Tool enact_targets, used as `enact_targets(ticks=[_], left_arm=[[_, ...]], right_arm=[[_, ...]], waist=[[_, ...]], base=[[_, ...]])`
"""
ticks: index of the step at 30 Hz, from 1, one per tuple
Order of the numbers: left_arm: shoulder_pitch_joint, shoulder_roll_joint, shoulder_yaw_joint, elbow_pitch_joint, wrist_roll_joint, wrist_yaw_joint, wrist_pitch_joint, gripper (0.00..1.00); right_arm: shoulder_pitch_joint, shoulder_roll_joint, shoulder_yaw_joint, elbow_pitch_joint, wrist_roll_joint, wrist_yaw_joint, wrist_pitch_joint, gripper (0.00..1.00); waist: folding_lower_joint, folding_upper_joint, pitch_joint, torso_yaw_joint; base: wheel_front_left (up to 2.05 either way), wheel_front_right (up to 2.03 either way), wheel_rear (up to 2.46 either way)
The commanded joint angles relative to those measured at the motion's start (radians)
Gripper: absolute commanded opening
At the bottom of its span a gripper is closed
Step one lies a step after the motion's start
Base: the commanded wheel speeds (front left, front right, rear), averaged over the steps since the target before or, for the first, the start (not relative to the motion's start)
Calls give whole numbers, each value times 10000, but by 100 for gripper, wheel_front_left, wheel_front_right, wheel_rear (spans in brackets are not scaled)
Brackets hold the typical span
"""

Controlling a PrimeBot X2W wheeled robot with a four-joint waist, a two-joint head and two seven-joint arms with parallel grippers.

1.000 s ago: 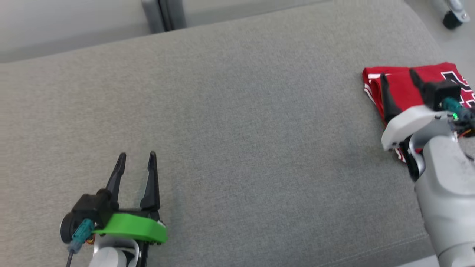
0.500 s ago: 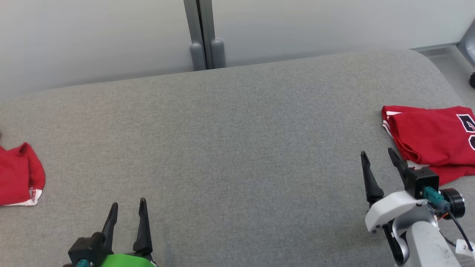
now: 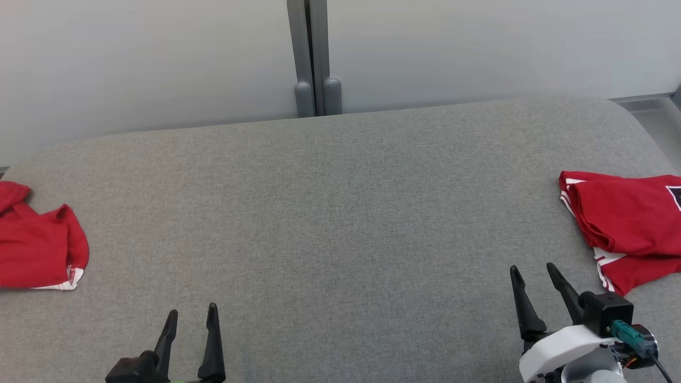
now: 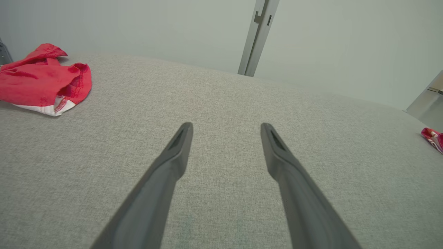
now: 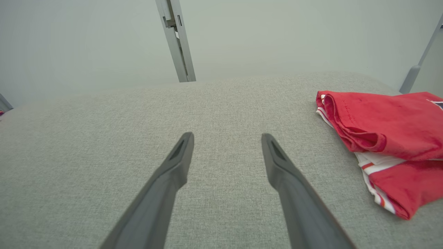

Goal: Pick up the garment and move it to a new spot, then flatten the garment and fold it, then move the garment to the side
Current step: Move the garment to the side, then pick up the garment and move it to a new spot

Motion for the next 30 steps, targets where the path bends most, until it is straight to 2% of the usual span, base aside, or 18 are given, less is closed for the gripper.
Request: enact_targets(ticks=[1, 15, 18, 22, 30], left_arm=[[64, -3, -17, -14, -80, 56, -3, 100], [-209, -2, -179, -19, -56, 97, -3, 100], [-302, -3, -257, 45, 16, 49, -3, 100], [-482, 3, -348, 101, 55, 4, -3, 100], [-637, 15, -228, 142, 254, -32, -3, 100]], right_arm=[[118, -32, 47, -62, 63, -16, -44, 100], [116, -32, 103, -228, 142, -16, -42, 100], [141, -32, 71, -300, 169, -16, -43, 100], [183, -32, -9, -408, 191, -16, -43, 100], [131, -30, 301, -452, 390, -16, -43, 100]], waist=[[1, 0, -4, -11], [1, 0, -40, 15], [1, 0, -77, 187], [1, 0, -172, 782], [1, 0, -260, 2650]], base=[[0, 0, 0], [0, 0, 0], [0, 0, 0], [0, 0, 0], [0, 0, 0]])
